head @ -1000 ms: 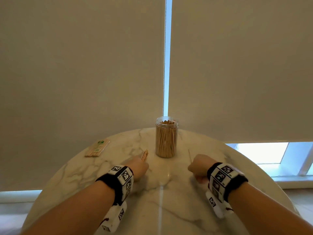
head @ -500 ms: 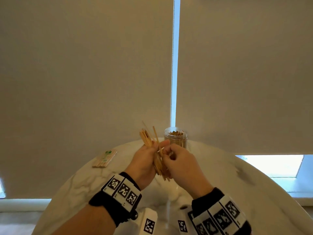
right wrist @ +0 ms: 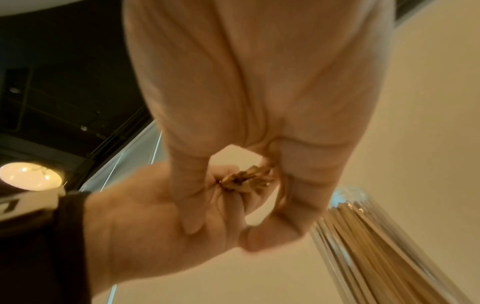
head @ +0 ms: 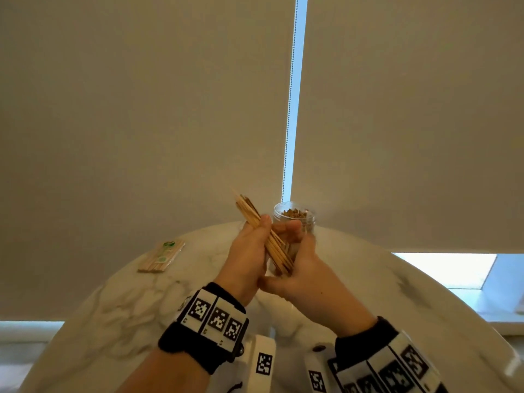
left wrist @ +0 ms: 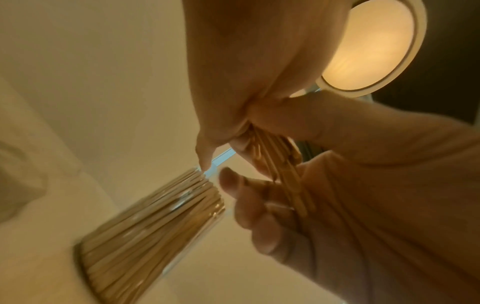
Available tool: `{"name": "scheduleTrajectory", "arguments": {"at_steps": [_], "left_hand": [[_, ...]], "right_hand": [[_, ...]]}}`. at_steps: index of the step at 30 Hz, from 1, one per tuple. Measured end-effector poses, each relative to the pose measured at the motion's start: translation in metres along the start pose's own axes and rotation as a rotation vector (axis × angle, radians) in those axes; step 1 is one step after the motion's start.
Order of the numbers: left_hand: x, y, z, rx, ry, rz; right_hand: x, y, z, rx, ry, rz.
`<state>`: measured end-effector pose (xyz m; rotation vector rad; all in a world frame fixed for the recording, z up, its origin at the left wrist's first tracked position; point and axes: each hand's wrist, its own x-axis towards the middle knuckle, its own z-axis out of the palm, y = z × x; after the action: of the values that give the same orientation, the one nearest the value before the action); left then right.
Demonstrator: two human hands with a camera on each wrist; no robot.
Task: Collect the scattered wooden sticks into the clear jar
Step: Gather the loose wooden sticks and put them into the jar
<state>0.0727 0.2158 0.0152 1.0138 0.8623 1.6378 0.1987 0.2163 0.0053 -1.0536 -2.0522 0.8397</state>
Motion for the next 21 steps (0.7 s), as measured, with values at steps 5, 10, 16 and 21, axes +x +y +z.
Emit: {"name": "scheduleTrajectory", "arguments": {"at_steps": [5,10,16,21], "left_hand": [[0.001,-0.001,0.005,0.052,-0.103,0.024],[0.002,-0.009,0.013,0.125,-0.13,-0.045],[0.0,-0.014,0.012,0.233,-0.084,-0.121],[0.007,0.015,-0.004,-0.096,0.169,-0.026]], "right_hand": [[0.005,0.002,0.003,-0.132,0.12,-0.053],[0.011,0.013,0.008,-0.168,0.193,-0.036],[0.012,0.027,-0.005,-0.452,0.181,-0.01],[0.01,0.03,-0.019,-0.47,0.026,-0.045]]}}
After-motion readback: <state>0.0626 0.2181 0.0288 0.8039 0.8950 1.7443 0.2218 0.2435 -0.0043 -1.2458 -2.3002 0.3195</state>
